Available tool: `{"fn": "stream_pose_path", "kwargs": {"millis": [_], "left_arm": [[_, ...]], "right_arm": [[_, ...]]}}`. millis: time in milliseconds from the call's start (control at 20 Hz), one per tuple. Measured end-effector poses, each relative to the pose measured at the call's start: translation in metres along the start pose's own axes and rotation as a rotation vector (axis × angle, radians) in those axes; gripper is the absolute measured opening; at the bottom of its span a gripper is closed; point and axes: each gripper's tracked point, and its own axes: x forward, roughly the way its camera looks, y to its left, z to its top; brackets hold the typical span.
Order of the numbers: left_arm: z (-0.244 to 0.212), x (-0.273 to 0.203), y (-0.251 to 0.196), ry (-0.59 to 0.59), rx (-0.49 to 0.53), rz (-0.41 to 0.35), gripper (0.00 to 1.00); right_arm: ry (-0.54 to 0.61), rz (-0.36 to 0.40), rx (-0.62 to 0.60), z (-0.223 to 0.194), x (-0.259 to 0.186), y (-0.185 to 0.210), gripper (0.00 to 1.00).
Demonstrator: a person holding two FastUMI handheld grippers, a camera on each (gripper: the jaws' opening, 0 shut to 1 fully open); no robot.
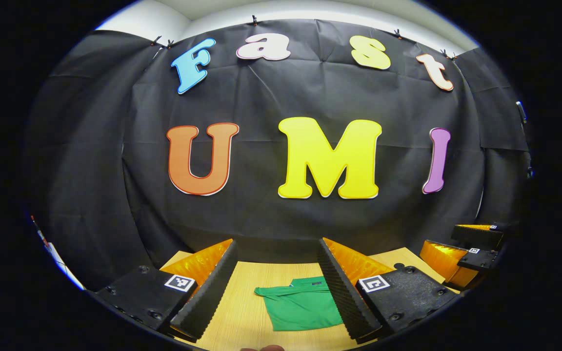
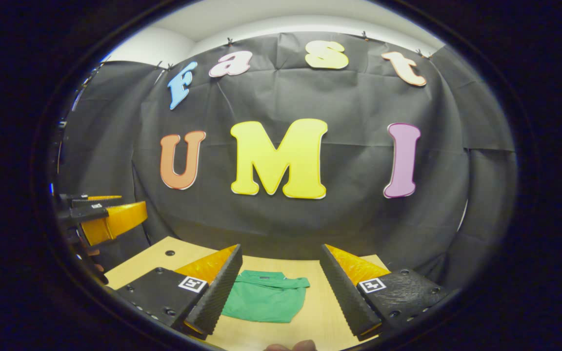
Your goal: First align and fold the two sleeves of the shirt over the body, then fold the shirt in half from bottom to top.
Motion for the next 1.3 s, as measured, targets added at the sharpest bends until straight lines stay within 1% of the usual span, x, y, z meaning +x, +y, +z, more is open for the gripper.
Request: {"fn": "stream_pose_path", "kwargs": {"millis": [150,200,250,450,500,650,700,750,900,950,1000,1100,1150,1300], "left_arm": [[-0.006,-0.029,-0.001,-0.015,-0.007,0.015,0.99],[-0.008,-0.035,-0.002,-0.016,-0.016,0.014,0.99],[-0.011,-0.041,-0.005,-0.017,-0.019,0.006,1.00],[-0.009,-0.047,-0.013,-0.030,0.019,-0.003,1.00],[-0.007,-0.049,-0.014,-0.036,0.018,-0.004,1.00],[-0.005,-0.051,-0.015,-0.046,0.021,0.003,1.00],[-0.006,-0.050,-0.015,-0.044,0.021,0.006,1.00],[-0.006,-0.050,-0.018,-0.045,0.021,0.004,1.00],[-0.004,-0.050,-0.022,-0.046,0.025,0.004,1.00],[-0.004,-0.049,-0.023,-0.044,0.024,0.005,1.00],[-0.005,-0.050,-0.026,-0.043,0.022,0.003,0.99],[-0.004,-0.049,-0.030,-0.045,0.022,-0.001,1.00],[-0.003,-0.048,-0.032,-0.046,0.023,-0.002,1.00],[0.002,-0.046,-0.035,-0.057,0.030,-0.001,1.00]], "right_arm": [[-0.038,-0.028,-0.038,0.003,-0.031,-0.001,0.97],[-0.047,-0.034,-0.058,0.004,-0.032,-0.001,0.97],[-0.053,-0.035,-0.074,0.007,-0.034,0.002,0.97],[-0.058,-0.027,-0.070,0.005,-0.052,0.010,0.97],[-0.056,-0.026,-0.071,0.003,-0.051,0.010,0.95],[-0.064,-0.033,-0.068,0.007,-0.052,0.007,0.95],[-0.071,-0.036,-0.060,0.008,-0.052,0.005,0.97],[-0.073,-0.043,-0.053,0.009,-0.052,0.003,0.93],[-0.074,-0.060,-0.035,0.009,-0.050,-0.005,0.93],[-0.077,-0.063,-0.024,0.011,-0.051,-0.006,0.95],[-0.078,-0.068,-0.019,0.011,-0.050,-0.008,0.92],[-0.076,-0.071,-0.018,0.011,-0.048,-0.011,0.97],[-0.074,-0.069,-0.016,0.012,-0.048,-0.011,0.95],[-0.083,-0.083,-0.015,0.015,-0.047,-0.017,0.95]]}}
